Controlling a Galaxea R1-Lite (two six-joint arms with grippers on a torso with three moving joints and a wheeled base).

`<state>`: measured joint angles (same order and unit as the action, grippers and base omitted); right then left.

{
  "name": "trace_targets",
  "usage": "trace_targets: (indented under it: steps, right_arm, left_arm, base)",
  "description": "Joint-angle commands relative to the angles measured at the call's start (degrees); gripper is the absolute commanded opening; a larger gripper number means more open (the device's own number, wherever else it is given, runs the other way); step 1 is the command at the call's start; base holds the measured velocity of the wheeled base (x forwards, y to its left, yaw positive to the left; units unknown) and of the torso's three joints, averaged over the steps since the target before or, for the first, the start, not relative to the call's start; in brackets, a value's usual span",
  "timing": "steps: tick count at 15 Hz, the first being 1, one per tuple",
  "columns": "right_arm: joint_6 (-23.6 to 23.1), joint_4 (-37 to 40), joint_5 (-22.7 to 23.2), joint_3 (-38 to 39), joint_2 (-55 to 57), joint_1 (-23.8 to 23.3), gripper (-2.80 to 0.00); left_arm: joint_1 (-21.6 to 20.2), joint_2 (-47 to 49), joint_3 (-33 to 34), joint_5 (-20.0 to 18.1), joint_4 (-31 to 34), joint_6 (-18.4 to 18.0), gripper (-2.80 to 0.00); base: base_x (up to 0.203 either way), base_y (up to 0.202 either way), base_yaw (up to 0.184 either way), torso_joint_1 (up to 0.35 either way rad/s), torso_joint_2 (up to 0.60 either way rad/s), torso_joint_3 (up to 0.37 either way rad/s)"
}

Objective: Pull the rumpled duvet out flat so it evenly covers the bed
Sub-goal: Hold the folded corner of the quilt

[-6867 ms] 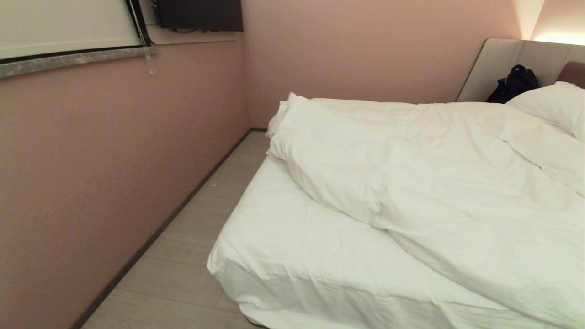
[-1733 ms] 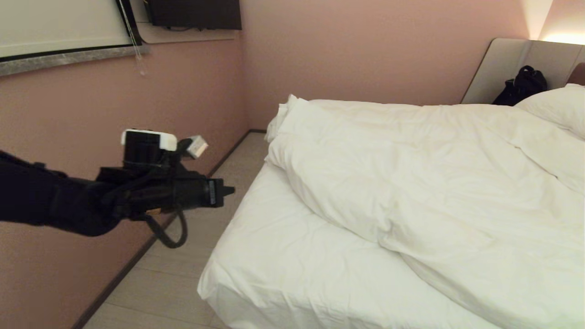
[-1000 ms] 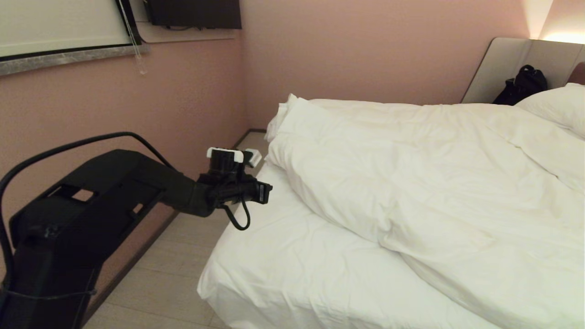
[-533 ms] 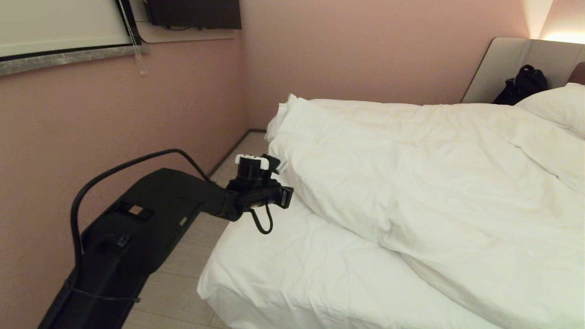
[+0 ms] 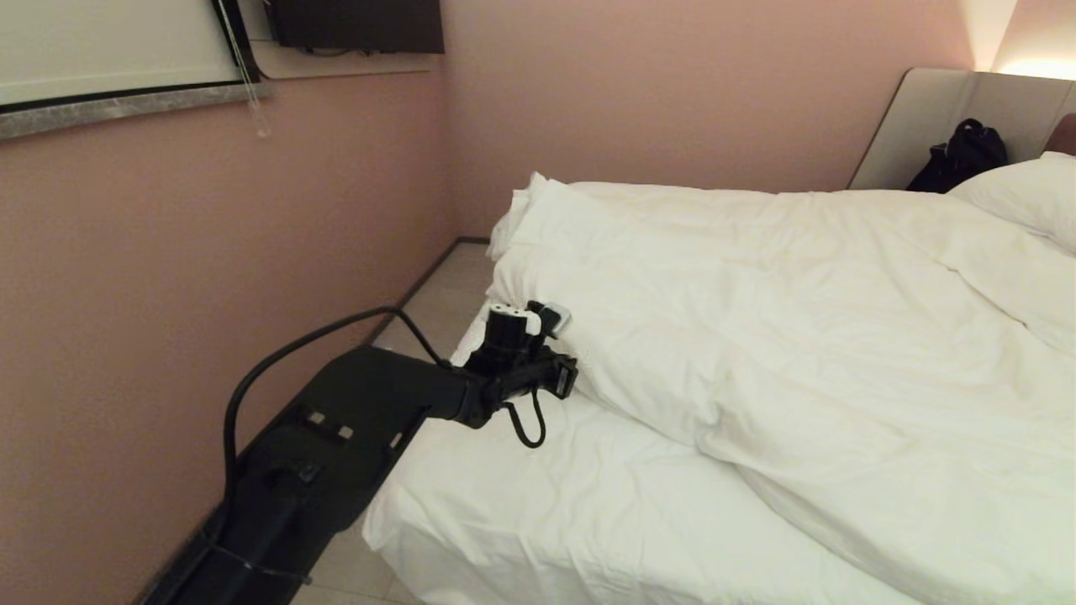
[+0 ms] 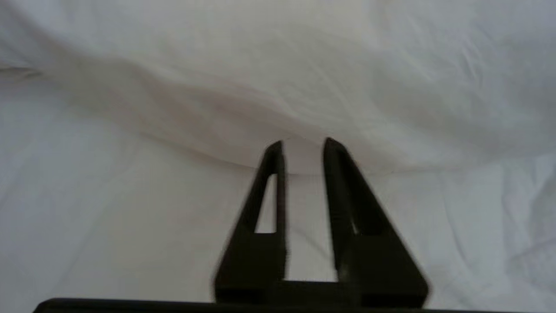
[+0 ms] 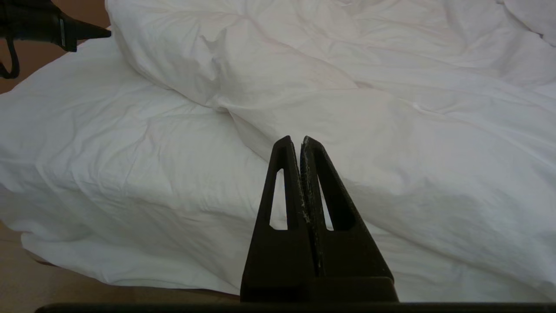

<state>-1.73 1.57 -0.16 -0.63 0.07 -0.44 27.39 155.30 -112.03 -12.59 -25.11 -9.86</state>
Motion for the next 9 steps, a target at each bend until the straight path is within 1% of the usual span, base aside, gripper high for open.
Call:
trace_targets:
  steps: [1, 4, 7, 9]
  right_arm:
    - [0.0, 0.0, 0.0, 0.0, 0.0, 0.0, -2.8]
    - [0.0, 0.0, 0.0, 0.0, 0.0, 0.0, -2.8]
    - [0.0, 0.0, 0.0, 0.0, 0.0, 0.0, -2.8]
    - [0.0, 0.0, 0.0, 0.0, 0.0, 0.0, -2.8]
  left_arm:
    - [1.0, 0.8, -0.1, -0.1, -0.3, -0.9, 0.0]
    - [2.3, 2.2, -0.1, -0.5, -3.9, -3.7, 0.0]
    - [3.4, 3.8, -0.6, -0.7, -4.5, -6.2, 0.0]
    - [3.9, 4.9, -0.6, -0.7, -5.1, -6.4, 0.0]
  base:
    - [0.0, 0.0, 0.0, 0.0, 0.0, 0.0]
    - [0.0, 0.0, 0.0, 0.0, 0.0, 0.0]
    - [0.0, 0.0, 0.0, 0.0, 0.0, 0.0]
    - [0.0, 0.0, 0.0, 0.0, 0.0, 0.0]
